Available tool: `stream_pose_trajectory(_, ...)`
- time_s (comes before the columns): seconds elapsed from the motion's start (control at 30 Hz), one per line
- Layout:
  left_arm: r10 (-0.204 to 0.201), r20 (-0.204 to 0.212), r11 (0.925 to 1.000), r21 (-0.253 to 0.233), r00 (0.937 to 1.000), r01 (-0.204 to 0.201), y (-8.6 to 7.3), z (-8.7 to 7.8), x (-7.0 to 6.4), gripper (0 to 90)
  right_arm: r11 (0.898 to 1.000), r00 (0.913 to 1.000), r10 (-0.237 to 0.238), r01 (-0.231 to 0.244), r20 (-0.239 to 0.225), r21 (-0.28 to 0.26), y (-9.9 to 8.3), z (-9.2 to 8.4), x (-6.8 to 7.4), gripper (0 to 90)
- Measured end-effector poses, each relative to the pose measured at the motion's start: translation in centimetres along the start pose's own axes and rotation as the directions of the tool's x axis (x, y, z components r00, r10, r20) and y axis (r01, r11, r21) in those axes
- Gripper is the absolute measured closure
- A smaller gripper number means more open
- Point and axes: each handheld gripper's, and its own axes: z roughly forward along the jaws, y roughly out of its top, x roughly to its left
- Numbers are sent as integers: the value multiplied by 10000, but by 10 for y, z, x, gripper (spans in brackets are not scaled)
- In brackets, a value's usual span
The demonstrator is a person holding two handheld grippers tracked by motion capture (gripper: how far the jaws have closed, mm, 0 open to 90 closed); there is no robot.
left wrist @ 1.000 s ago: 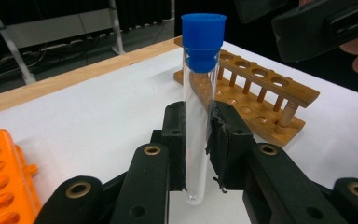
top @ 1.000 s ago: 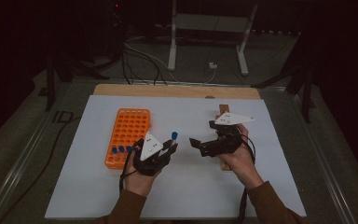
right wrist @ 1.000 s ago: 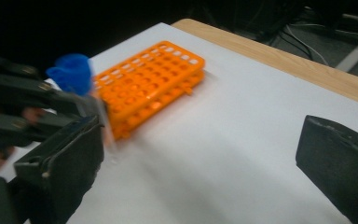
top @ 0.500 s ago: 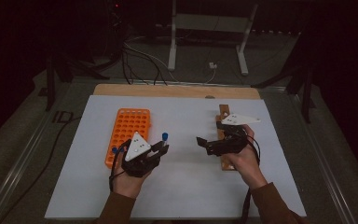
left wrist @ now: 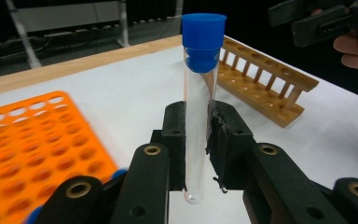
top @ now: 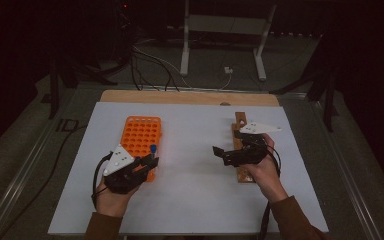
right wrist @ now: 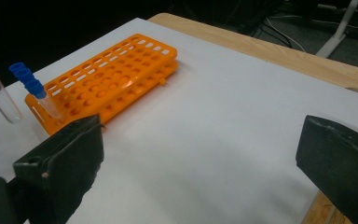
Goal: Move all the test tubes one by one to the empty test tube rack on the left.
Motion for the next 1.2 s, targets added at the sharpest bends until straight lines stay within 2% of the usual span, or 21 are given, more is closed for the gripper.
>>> stream_pose_trajectory(0.07, 5, -201, 10000, -43, 9998, -6, -3, -9, 6, 771, 10000, 10000, 3, -3, -4, 5, 0, 0, 0, 14)
stream_pose_trajectory(0.17, -255, -343, 9994, -262, 9991, 247, -8, -23, 17, 771, 10000, 10000, 18, -18, -7, -2, 0, 0, 0, 14)
stream_pose_trajectory(0.3, -461, -749, 9984, -357, 9961, 435, -13, -37, 28, 770, 10000, 10000, 42, -42, 12, 15, -1, 0, -1, 14)
stream_pose_trajectory(0.57, -513, -1604, 9984, -298, 9857, 471, -24, -51, 42, 770, 10000, 10000, 50, -50, -16, 55, -3, 2, -1, 14)
stream_pose_trajectory(0.7, -314, -2123, 9995, -146, 9767, 290, -33, -51, 48, 770, 9999, 10000, 94, -94, 3, 59, -3, 1, -2, 14)
stream_pose_trajectory(0.87, -509, -2303, 9982, -441, 9718, 418, -49, -47, 60, 770, 9999, 9999, 117, -117, -2, 67, -4, 1, -4, 14)
stream_pose_trajectory(0.93, -467, -2529, 9982, -471, 9664, 359, -52, -45, 64, 770, 9999, 9999, 139, -139, 2, 98, -4, 1, -4, 14)
stream_pose_trajectory(1.03, -449, -2651, 9981, -533, 9632, 319, -55, -40, 67, 770, 9998, 9999, 160, -160, 3, 93, -5, 1, -4, 14)
stream_pose_trajectory(1.17, -480, -2650, 9984, -424, 9631, 381, -60, -30, 71, 770, 9997, 9997, 245, -245, 38, 54, -6, 0, -6, 14)
stream_pose_trajectory(1.2, -559, -2564, 9980, -423, 9650, 466, -61, -28, 73, 770, 9997, 9997, 249, -250, 71, 46, -7, 0, -7, 14)
